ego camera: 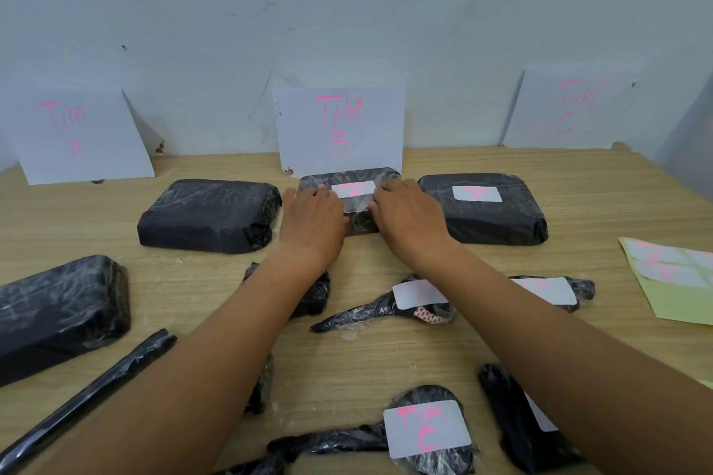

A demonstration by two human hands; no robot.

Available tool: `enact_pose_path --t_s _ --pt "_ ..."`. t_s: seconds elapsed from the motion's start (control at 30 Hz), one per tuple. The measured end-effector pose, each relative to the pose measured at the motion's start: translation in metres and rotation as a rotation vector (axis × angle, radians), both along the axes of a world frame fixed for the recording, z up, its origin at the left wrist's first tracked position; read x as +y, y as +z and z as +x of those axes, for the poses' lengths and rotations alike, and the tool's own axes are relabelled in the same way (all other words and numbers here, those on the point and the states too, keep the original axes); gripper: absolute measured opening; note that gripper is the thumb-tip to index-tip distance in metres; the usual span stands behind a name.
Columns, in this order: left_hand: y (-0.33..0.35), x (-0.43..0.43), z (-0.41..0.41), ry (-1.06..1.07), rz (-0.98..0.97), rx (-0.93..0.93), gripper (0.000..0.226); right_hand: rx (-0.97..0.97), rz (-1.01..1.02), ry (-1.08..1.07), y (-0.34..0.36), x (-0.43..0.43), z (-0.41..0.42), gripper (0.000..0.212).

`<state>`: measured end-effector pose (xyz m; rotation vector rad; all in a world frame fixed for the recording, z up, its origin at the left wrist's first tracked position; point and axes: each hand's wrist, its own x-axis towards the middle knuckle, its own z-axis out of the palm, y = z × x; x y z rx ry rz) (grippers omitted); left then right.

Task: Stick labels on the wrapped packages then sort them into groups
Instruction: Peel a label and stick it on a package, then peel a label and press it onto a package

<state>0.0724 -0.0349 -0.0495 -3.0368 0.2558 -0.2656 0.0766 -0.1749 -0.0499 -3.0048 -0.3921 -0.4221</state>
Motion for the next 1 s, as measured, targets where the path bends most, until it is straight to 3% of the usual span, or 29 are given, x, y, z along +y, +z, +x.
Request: enact_pose_path --t_s 0.1,0.27,0.4,0.57,0.7,0.87,1.0 --pt "0.001 0.001 -0.002 0.022 -0.046 -0.01 0.044 -0.04 -0.006 -0.022 0.008 -0.007 -0.004 0.025" --pt "0.016 -0.022 -0.018 -0.17 -0.264 -0.018 0.049 -0.088 0.055 -0.008 0.022 -0.033 -0.026 0.031" --pt "0.025 -0.068 -0.024 -0.326 -0.485 0.01 0.038 -0.092 0.128 -0.048 0.029 -0.069 -0.045 0.03" --pt "0.02 -0.132 -0.025 -0.497 -0.601 0.059 0.039 -0.113 0.183 -0.148 0.035 -0.127 -0.066 0.031" --pt "0.016 -0.18 -0.029 -0.537 -0.638 0.128 0.039 -0.113 0.195 -0.224 0.035 -0.178 -0.085 0.032" --pt "0.012 -0.236 -0.044 -0.587 -0.525 0.2 0.055 -0.092 0.224 -0.345 0.026 -0.24 -0.112 0.03" --pt "0.008 -0.27 -0.054 -0.621 -0.488 0.232 0.056 -0.079 0.272 -0.433 0.017 -0.279 -0.134 0.027"
